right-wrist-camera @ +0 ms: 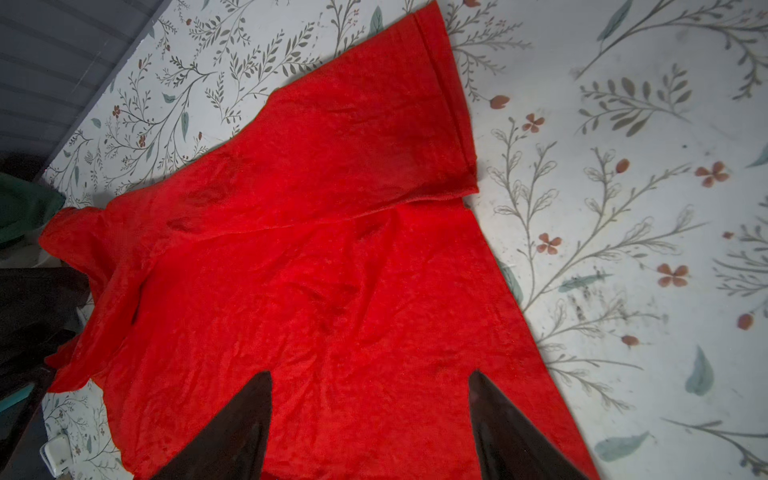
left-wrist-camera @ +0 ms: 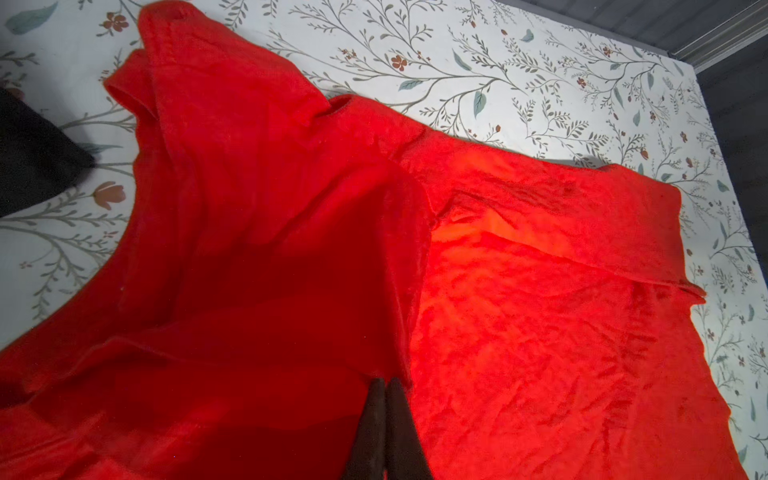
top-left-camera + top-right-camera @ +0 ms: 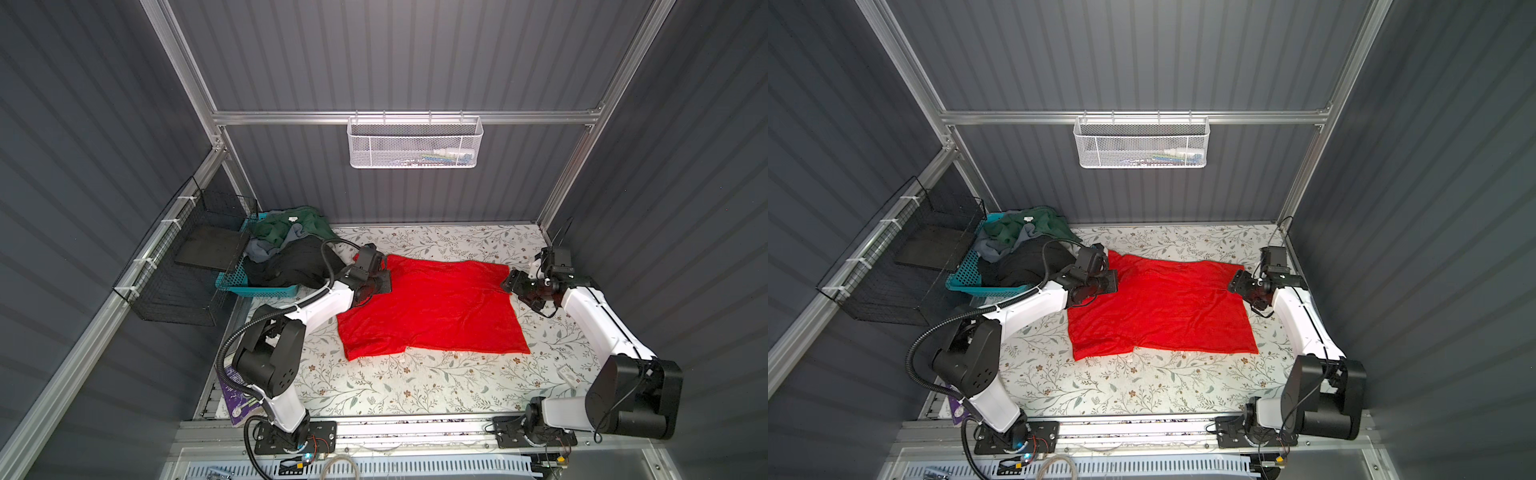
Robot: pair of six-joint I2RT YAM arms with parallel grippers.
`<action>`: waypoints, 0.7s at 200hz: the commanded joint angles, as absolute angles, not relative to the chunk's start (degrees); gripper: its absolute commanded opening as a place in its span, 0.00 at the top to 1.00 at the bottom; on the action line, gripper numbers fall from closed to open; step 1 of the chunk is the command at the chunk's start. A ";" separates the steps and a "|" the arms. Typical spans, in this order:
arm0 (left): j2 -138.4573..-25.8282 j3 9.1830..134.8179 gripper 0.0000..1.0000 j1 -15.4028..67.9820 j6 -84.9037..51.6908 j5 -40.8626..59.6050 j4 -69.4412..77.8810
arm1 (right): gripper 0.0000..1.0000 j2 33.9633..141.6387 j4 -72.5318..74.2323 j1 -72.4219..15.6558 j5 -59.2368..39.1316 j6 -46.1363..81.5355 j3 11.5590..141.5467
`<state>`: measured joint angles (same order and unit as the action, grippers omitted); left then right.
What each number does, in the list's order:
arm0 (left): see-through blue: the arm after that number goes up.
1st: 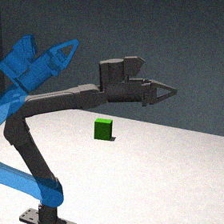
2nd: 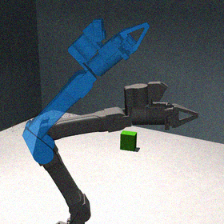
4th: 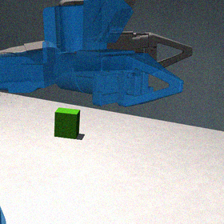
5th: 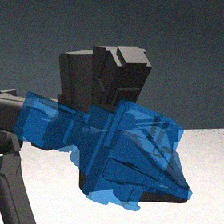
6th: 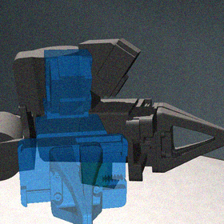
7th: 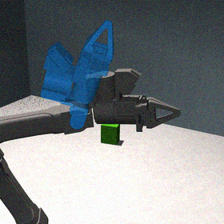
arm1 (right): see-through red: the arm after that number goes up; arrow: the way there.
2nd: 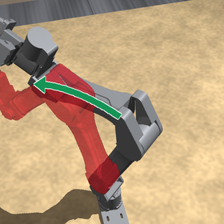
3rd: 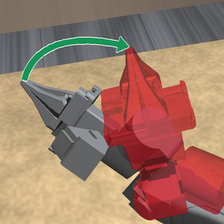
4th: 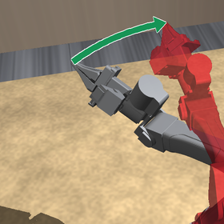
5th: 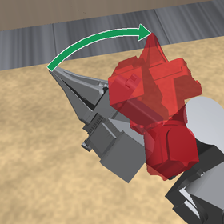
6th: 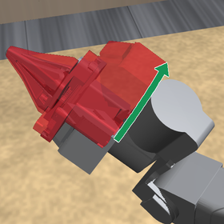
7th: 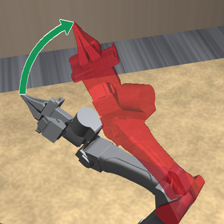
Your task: Fold and stack the t-shirts
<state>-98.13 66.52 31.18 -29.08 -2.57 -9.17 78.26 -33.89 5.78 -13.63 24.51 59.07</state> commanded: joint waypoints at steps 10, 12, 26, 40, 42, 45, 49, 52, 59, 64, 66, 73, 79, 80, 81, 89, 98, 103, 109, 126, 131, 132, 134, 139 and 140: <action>-97.07 65.05 1.00 31.73 -30.29 -0.75 -10.43 | 0.25 77.03 -34.08 5.53 -12.66 23.99 58.51; -97.17 65.04 1.00 31.79 -30.38 -0.36 -10.52 | 0.25 77.05 -34.07 5.47 -12.66 23.95 58.49; -97.71 65.00 0.94 32.20 -31.33 0.90 -11.31 | 0.25 77.10 -33.96 5.54 -12.66 24.08 58.54; -97.09 63.62 0.90 33.14 -31.65 0.87 -11.08 | 0.25 77.29 -34.01 5.52 -12.64 24.04 58.62; -96.91 63.37 0.90 33.29 -31.64 0.70 -11.01 | 0.25 77.31 -33.99 5.51 -12.59 24.03 58.62; -96.66 63.01 0.90 33.54 -31.71 0.36 -10.91 | 0.25 77.34 -34.01 5.53 -12.58 23.92 58.62; -96.37 62.48 0.90 33.81 -31.85 0.07 -10.86 | 0.25 77.38 -33.99 5.51 -12.49 23.99 58.62; -96.10 62.17 0.90 33.87 -32.03 0.01 -10.79 | 0.25 77.42 -34.01 5.51 -12.44 23.93 58.69; -95.42 61.31 0.86 34.18 -32.56 0.02 -10.64 | 0.25 77.63 -34.10 5.53 -12.41 23.89 58.79; -94.84 60.81 0.80 34.29 -33.14 0.14 -10.55 | 0.25 77.78 -34.02 5.54 -12.47 23.89 58.81; -94.66 60.55 0.76 34.39 -33.33 0.23 -10.50 | 0.25 77.85 -34.08 5.54 -12.50 23.90 58.85; -94.04 60.14 0.66 34.76 -33.81 0.36 -10.49 | 0.25 77.96 -34.04 5.54 -12.50 23.89 58.93; -93.62 59.73 0.64 35.44 -33.83 0.18 -10.55 | 0.25 78.19 -34.02 5.54 -12.48 23.88 59.03; -93.53 59.66 0.63 35.60 -33.79 0.13 -10.55 | 0.25 78.25 -34.06 5.54 -12.48 23.89 59.05; -93.43 59.58 0.63 35.78 -33.73 0.07 -10.59 | 0.25 78.28 -34.08 5.54 -12.52 23.86 59.10; -93.01 59.56 0.58 36.85 -33.51 -0.76 -11.21 | 0.25 78.60 -34.09 5.53 -12.48 23.90 59.28; -92.28 59.28 0.49 37.43 -33.64 -1.69 -11.93 | 0.25 79.01 -34.16 5.53 -12.65 23.85 59.58; -91.72 58.89 0.43 37.60 -33.92 -2.04 -12.09 | 0.25 79.09 -34.11 5.49 -12.66 23.84 59.67; -90.97 58.47 0.41 37.63 -34.14 -2.93 -12.10 | 0.25 79.23 -34.13 5.53 -12.74 23.86 59.84; -88.78 58.32 0.36 37.53 -34.51 -7.98 -13.70 | 0.25 79.39 -34.03 5.53 -12.96 23.95 60.02; -88.32 58.55 0.34 37.53 -34.54 -9.67 -14.39 | 0.25 79.36 -34.05 5.52 -12.97 23.98 60.03; -88.28 58.63 0.33 37.44 -34.54 -10.06 -14.49 | 0.25 79.40 -34.07 5.53 -12.94 23.99 60.03; -88.08 58.73 0.33 37.40 -34.56 -10.73 -14.78 | 0.25 79.42 -34.05 5.53 -12.97 23.95 60.03; -87.78 59.02 0.30 37.16 -34.61 -12.06 -15.30 | 0.25 79.39 -34.09 5.53 -13.00 23.98 60.03; -87.75 59.04 0.30 37.08 -34.71 -12.27 -15.43 | 0.25 79.42 -34.10 5.53 -13.01 23.99 60.03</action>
